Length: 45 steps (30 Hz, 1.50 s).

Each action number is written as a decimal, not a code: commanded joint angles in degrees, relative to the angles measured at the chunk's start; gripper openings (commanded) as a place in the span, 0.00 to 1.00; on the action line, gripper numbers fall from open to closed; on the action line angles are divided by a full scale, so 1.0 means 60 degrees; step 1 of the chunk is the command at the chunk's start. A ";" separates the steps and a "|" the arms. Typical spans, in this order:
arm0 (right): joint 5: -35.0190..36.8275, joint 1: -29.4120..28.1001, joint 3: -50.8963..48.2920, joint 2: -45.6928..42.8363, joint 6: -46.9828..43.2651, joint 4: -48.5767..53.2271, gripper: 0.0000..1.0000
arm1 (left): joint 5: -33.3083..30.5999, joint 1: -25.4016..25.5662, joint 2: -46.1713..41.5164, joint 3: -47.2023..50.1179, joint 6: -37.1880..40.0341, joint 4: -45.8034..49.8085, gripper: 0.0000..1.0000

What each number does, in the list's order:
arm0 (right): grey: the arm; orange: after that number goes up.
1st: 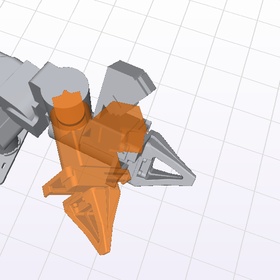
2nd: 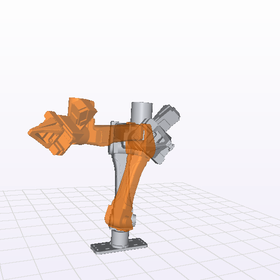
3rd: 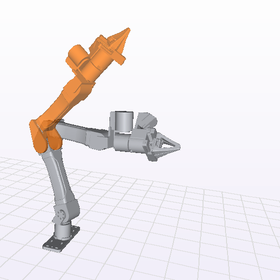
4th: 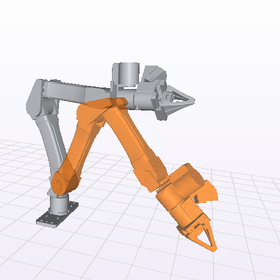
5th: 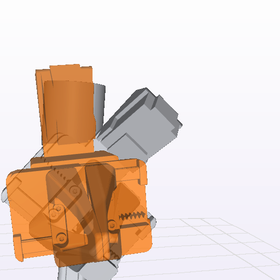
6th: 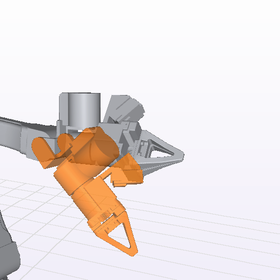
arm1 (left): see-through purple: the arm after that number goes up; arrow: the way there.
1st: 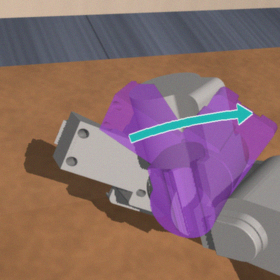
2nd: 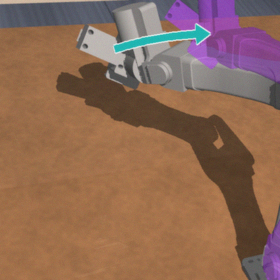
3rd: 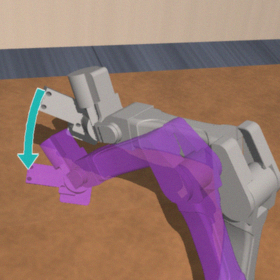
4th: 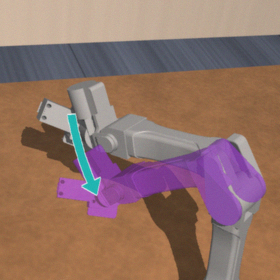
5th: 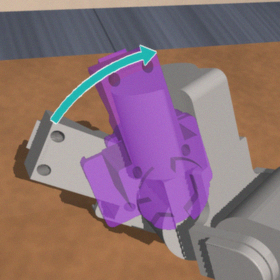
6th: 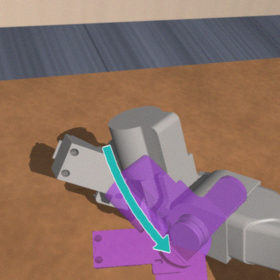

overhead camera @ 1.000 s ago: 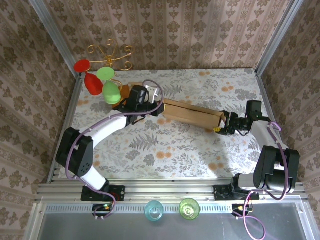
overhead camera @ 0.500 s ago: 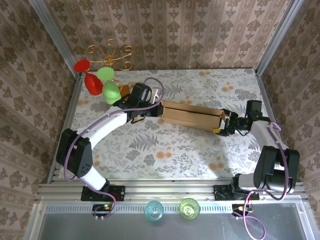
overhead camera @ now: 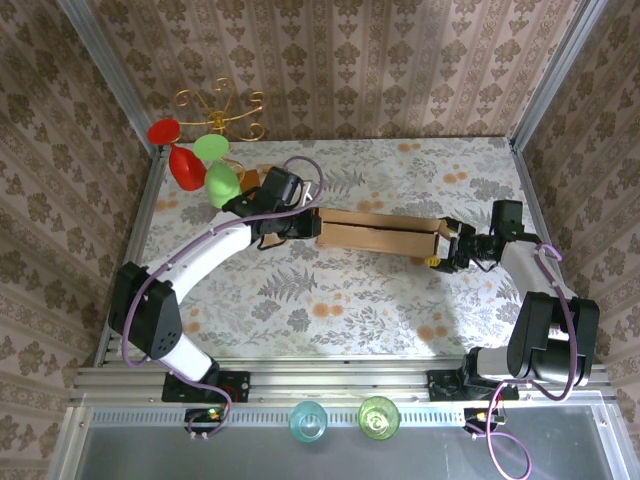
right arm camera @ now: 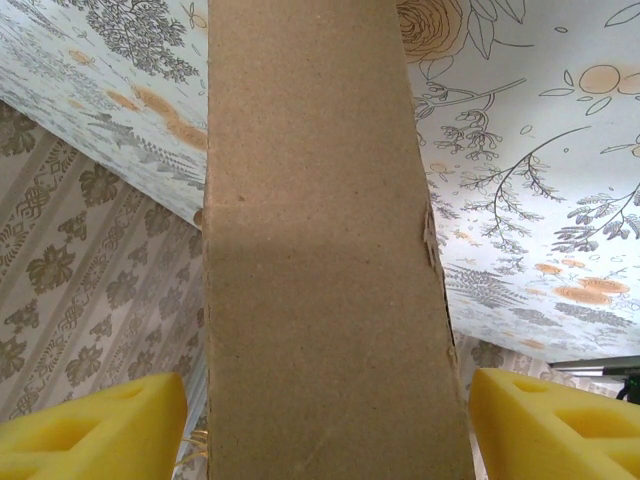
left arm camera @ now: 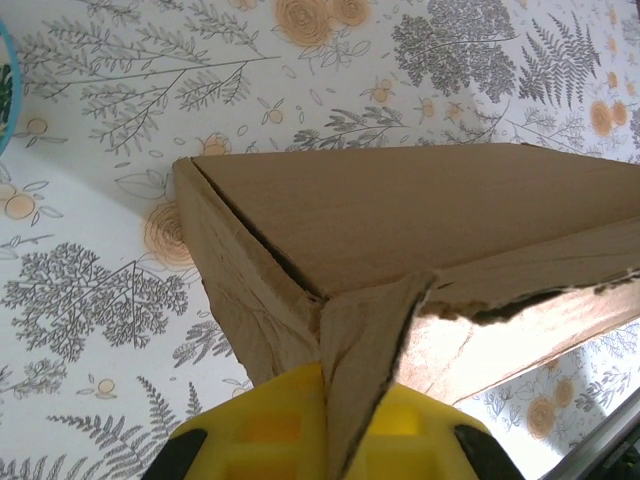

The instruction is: Fold the paper box

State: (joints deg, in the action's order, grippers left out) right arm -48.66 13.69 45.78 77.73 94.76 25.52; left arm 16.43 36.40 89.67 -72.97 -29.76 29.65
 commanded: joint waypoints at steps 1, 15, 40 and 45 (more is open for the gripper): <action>-0.0124 -0.0054 0.0417 -0.0162 0.0042 0.0309 0.76 | -0.0238 0.0055 -0.0221 -0.0413 -0.0382 0.0793 0.00; 0.0414 -0.0047 0.0910 -0.0474 -0.0356 0.1075 0.77 | -0.0084 -0.0002 -0.0100 -0.0849 -0.0842 0.1764 0.00; 0.5997 -0.1272 0.5300 -0.1283 -1.2585 0.3661 0.48 | -0.0394 -0.0209 0.0331 -0.1081 -0.0270 0.1847 0.00; 0.6352 -0.2316 0.5472 -0.0883 -1.5364 0.3772 0.54 | -0.0394 -0.0208 0.0382 -0.1130 -0.0197 0.1906 0.00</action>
State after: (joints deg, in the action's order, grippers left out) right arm -15.73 1.08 77.06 70.67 19.38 45.52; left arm 14.87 35.22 90.70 -77.95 -32.45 39.53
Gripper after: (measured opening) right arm 0.535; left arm 0.063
